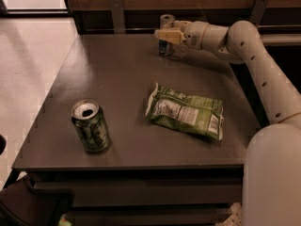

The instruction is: Move redbull can near green can

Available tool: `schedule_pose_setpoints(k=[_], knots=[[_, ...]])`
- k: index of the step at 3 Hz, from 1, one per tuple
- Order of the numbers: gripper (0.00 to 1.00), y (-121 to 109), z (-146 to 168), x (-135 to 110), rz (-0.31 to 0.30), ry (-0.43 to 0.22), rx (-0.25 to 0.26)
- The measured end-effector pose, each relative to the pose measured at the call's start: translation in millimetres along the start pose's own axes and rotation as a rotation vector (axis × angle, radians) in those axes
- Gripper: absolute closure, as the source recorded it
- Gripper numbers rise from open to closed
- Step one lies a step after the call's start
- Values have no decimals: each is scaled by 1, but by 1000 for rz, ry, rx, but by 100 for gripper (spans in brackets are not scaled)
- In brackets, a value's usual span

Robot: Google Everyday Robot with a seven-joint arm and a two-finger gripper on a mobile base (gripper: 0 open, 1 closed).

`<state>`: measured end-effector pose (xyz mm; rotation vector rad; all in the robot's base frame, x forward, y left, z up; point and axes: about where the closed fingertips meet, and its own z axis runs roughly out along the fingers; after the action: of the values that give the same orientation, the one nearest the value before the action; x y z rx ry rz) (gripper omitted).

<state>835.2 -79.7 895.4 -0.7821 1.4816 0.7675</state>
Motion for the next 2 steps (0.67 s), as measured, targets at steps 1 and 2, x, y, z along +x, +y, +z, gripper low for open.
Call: schedule_pose_setpoints(k=[1,2], knots=[[63,2,3,0,1,0,-5],[95,5,8,1,2,0,-12]])
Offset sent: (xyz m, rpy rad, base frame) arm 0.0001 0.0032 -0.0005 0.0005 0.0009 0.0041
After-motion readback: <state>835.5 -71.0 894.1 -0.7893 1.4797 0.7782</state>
